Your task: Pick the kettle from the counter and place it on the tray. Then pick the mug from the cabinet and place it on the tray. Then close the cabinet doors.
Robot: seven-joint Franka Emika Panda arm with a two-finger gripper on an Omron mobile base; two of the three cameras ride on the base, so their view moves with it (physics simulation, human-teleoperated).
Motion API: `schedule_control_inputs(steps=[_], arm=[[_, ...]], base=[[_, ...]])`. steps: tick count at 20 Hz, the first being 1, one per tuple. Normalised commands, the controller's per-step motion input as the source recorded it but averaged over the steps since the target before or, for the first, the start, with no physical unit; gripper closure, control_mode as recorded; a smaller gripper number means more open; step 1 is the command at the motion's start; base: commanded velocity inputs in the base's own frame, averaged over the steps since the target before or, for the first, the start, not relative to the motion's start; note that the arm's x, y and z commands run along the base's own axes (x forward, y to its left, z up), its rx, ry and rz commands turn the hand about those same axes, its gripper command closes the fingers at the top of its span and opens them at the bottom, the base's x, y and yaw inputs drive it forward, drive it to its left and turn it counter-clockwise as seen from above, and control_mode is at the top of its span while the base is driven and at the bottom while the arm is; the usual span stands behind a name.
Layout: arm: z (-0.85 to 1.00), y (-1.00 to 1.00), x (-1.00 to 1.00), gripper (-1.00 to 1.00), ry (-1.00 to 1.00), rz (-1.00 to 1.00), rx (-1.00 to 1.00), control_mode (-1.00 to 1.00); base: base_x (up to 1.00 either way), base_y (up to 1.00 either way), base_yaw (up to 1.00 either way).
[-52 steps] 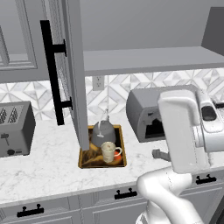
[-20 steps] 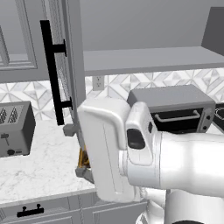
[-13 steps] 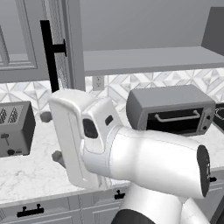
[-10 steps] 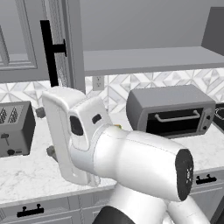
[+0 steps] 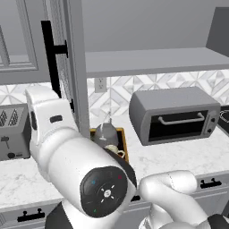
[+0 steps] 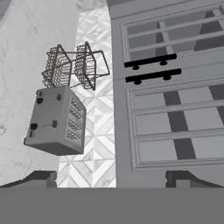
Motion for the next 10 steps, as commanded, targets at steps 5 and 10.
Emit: schedule_control_inputs(steps=[5, 10], arm=[[0.00, -0.12, 0.45, -1.00, 0.12, -0.23, 0.00, -1.00], [-0.02, -0.46, 0.12, -1.00, 0.05, -0.20, 0.01, -1.00]], base=[[0.00, 0.00, 0.00], [0.00, 0.00, 0.00]])
